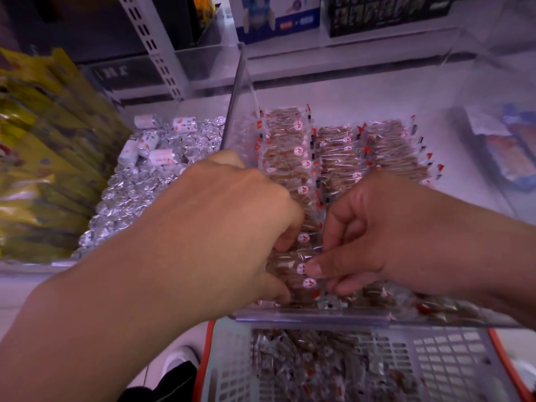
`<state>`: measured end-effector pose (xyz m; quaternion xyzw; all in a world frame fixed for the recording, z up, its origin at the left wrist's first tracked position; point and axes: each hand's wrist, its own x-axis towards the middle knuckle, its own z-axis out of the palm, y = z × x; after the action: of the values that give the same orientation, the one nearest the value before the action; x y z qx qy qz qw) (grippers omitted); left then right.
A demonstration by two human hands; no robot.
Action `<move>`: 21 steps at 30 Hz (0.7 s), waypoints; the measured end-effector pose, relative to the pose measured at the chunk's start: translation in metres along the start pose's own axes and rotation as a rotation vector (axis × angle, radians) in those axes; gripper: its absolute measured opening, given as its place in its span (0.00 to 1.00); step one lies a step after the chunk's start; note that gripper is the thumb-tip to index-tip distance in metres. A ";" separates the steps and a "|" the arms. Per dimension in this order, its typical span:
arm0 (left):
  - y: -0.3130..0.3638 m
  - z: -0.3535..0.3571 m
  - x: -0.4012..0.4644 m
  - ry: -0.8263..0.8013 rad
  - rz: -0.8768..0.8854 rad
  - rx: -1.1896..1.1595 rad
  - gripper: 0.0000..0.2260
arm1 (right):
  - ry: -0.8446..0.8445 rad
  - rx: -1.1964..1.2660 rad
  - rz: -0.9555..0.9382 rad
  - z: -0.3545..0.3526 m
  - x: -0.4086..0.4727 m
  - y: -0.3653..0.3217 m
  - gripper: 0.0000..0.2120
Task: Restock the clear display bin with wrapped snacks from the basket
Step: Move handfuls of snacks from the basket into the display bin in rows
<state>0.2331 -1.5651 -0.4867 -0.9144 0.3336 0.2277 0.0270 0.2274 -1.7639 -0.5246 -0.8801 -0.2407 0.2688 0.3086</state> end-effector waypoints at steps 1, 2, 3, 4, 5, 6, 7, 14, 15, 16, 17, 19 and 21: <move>-0.005 -0.009 0.008 0.176 -0.017 0.035 0.21 | 0.017 -0.036 -0.003 -0.004 0.009 0.001 0.13; -0.010 -0.009 0.006 0.255 0.020 0.070 0.22 | 0.046 -0.098 0.014 -0.006 0.012 0.001 0.09; -0.009 -0.010 0.002 0.265 0.026 0.063 0.20 | 0.080 -0.130 0.039 -0.008 0.015 0.004 0.08; -0.012 -0.008 -0.005 0.263 0.023 0.030 0.18 | 0.092 -0.119 0.047 -0.009 0.015 0.002 0.08; -0.009 -0.011 -0.001 0.265 0.033 0.004 0.17 | 0.101 -0.042 0.078 -0.009 0.014 0.000 0.09; -0.010 -0.009 0.000 0.293 0.045 -0.013 0.16 | 0.120 0.042 0.105 -0.010 0.011 -0.004 0.10; -0.009 -0.009 0.001 0.288 0.052 -0.009 0.15 | 0.125 0.169 0.157 -0.010 0.007 -0.008 0.12; 0.007 -0.002 -0.020 0.654 0.178 -0.099 0.02 | 0.658 0.112 -0.173 0.001 -0.048 -0.033 0.10; 0.016 0.002 -0.027 0.787 0.200 -0.042 0.02 | 0.664 0.082 -0.247 0.009 -0.063 -0.036 0.09; 0.025 0.008 -0.035 0.915 0.229 -0.010 0.03 | 0.633 0.048 -0.282 0.021 -0.078 -0.036 0.08; 0.037 0.016 -0.044 1.011 0.269 -0.017 0.04 | 0.553 0.014 -0.275 0.038 -0.091 -0.031 0.08; 0.058 0.041 -0.053 1.080 0.377 -0.053 0.05 | 0.329 -0.108 -0.174 0.078 -0.109 -0.009 0.07; 0.077 0.077 -0.044 0.906 0.443 -0.031 0.04 | 0.055 -0.301 -0.023 0.125 -0.115 0.026 0.08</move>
<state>0.1250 -1.5834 -0.5290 -0.8288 0.4945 -0.1870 -0.1833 0.0720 -1.7983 -0.5881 -0.9206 -0.2799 0.2017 0.1828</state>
